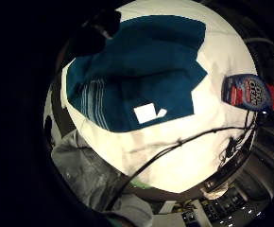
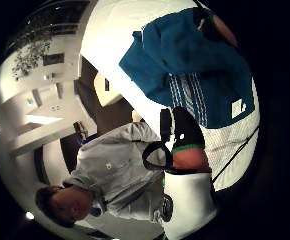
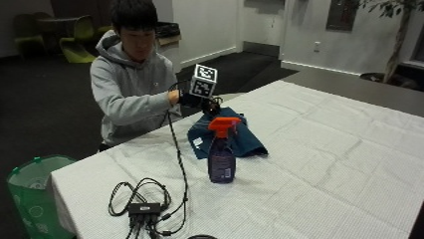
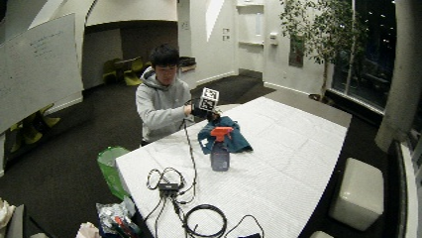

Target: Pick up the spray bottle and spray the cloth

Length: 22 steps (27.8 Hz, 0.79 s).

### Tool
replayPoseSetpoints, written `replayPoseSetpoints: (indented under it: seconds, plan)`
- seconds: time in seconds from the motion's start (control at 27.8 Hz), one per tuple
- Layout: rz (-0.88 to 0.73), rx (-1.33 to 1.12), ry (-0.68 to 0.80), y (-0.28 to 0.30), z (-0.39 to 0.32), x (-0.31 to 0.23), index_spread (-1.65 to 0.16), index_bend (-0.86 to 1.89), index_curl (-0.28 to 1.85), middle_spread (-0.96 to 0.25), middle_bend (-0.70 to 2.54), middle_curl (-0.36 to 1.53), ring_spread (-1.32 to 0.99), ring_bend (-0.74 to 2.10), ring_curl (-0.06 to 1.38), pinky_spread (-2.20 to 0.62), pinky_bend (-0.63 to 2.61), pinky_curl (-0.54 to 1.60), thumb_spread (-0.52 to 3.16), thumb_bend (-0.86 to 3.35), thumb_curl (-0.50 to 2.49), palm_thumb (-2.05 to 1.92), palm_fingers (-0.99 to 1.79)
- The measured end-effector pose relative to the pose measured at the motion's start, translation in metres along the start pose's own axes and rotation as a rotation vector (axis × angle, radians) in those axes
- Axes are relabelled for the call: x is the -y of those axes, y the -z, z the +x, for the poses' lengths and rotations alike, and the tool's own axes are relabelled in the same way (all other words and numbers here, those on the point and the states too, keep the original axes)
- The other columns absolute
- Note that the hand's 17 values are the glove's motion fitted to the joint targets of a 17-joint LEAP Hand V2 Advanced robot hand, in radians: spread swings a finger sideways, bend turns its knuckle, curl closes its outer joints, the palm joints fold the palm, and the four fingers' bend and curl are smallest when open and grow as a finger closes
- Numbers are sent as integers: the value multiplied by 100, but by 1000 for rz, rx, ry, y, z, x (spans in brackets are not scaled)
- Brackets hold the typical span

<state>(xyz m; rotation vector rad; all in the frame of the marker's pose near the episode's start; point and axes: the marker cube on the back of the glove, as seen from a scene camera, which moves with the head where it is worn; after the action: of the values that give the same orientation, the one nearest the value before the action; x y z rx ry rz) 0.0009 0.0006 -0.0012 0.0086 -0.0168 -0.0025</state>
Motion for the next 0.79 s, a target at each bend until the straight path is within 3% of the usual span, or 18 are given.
replayPoseSetpoints:
  seconds: [0.22, 0.58, 0.79]
  plan:
    - [72, 38, 52, -2, -9, 0, -20, 26, 19, -5, 31, 16, -1, 31, 16, 14, 26, 14, 65, 36, 18, 62, 64]
    - [145, 43, 89, -4, -17, -3, -24, 21, 27, -6, 29, 24, -1, 29, 22, 18, 21, 20, 89, 31, 26, 69, 65]
    - [378, -34, 103, 6, -7, -15, -26, 16, 28, -7, 26, 27, -1, 29, 24, 19, 20, 23, 95, 27, 30, 73, 63]
